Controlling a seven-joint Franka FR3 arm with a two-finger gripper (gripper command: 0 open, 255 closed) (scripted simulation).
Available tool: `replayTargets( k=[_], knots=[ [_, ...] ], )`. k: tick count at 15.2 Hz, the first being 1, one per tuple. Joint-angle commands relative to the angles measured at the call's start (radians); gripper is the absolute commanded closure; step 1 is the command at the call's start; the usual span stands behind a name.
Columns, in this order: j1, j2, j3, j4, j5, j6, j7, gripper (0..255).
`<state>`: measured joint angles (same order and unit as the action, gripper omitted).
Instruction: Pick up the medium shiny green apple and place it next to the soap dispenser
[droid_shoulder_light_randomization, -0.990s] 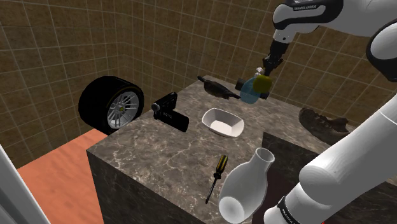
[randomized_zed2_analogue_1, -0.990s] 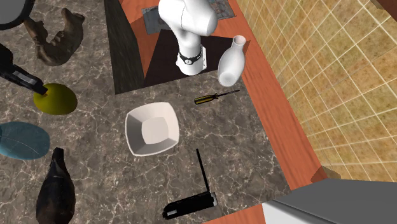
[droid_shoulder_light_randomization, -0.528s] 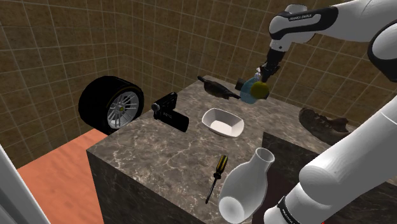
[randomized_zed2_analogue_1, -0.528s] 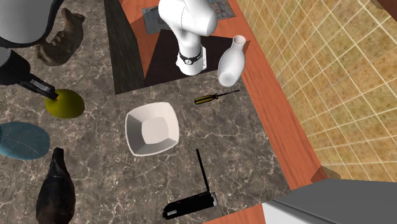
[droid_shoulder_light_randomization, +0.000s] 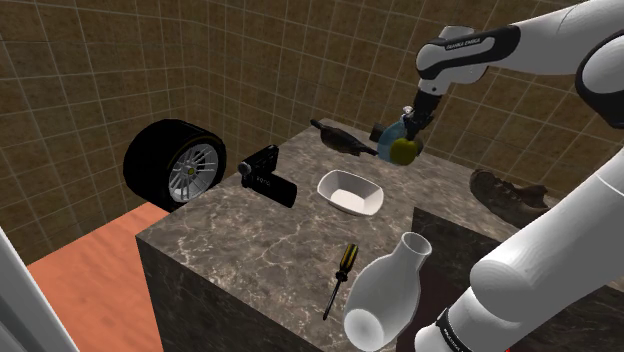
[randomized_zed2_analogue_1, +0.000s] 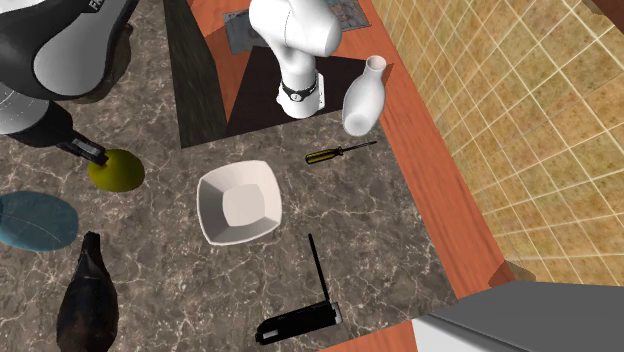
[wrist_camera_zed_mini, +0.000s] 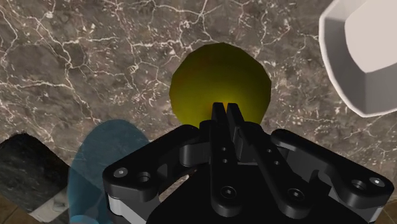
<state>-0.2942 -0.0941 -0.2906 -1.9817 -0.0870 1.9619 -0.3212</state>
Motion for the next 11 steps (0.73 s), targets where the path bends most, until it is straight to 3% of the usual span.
replayTargets(
  k=[1,11],
  knots=[
    [-0.001,0.005,-0.001,-0.021,0.001,0.027,0.000,255],
    [-0.003,0.039,-0.006,-0.121,0.006,0.160,0.000,255]
  ],
)
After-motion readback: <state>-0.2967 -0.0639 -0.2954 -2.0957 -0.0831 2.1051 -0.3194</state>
